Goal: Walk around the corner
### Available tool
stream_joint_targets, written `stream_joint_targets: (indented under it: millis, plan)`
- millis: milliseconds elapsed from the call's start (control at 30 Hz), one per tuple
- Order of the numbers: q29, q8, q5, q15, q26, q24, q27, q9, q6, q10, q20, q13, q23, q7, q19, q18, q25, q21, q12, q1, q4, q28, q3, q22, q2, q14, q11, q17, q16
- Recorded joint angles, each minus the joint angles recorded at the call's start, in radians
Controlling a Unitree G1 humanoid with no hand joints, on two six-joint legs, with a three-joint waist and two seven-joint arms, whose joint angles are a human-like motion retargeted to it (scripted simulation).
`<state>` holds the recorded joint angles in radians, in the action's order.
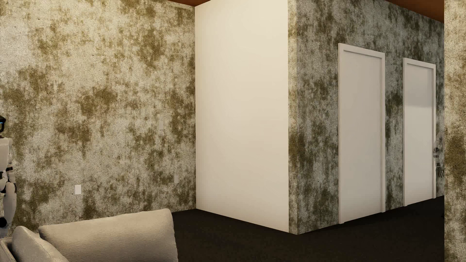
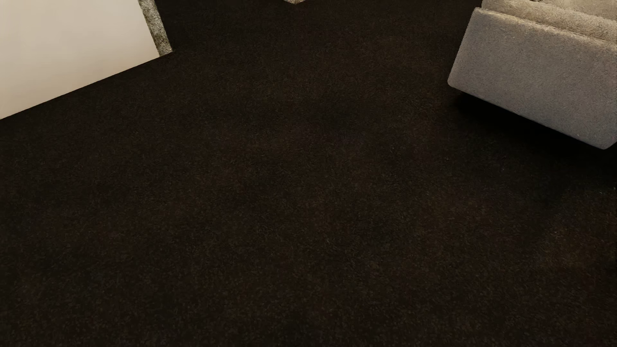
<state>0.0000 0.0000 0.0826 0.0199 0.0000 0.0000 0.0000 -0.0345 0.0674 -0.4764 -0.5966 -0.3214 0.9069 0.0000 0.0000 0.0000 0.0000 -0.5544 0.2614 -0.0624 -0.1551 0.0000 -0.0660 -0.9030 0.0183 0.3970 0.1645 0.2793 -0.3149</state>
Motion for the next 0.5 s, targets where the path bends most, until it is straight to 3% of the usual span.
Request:
stream_joint_targets:
  millis: [33,67,167,300,500]
  plan:
    - [0.0,0.0,-0.004,0.093,0.0,0.0,0.0,-0.001,-0.001,0.053,0.006,0.013,-0.008,0.0,0.0,0.0,0.0,0.032,-0.005,0.015,-0.017,0.0,0.039,-0.029,0.033,-0.005,0.349,0.003,-0.001]
    - [0.0,0.0,-0.003,0.115,0.0,0.0,0.0,0.005,-0.002,0.032,0.028,0.03,-0.016,0.0,0.0,0.0,0.0,0.084,-0.007,0.021,-0.013,0.0,0.036,-0.026,0.029,-0.023,0.353,0.017,-0.001]
    - [0.0,0.0,0.003,0.135,0.0,0.0,0.0,0.005,-0.003,0.048,-0.025,0.09,-0.059,0.0,0.0,0.0,0.0,0.072,-0.055,0.024,-0.024,0.0,0.024,-0.052,0.037,-0.042,0.363,0.038,-0.007]
    - [0.0,0.0,0.006,0.14,0.0,0.0,0.0,0.005,0.005,0.056,0.004,0.131,-0.072,0.0,0.0,0.0,0.0,0.1,-0.082,0.0,-0.032,0.0,0.037,0.001,0.022,-0.105,0.355,0.017,-0.007]
    - [0.0,0.0,-0.002,0.216,0.0,0.0,0.0,0.02,0.004,0.038,-0.024,0.113,-0.074,0.0,0.0,0.0,0.0,0.092,-0.088,-0.019,-0.047,0.0,0.03,0.042,0.043,-0.166,0.376,0.025,0.011]
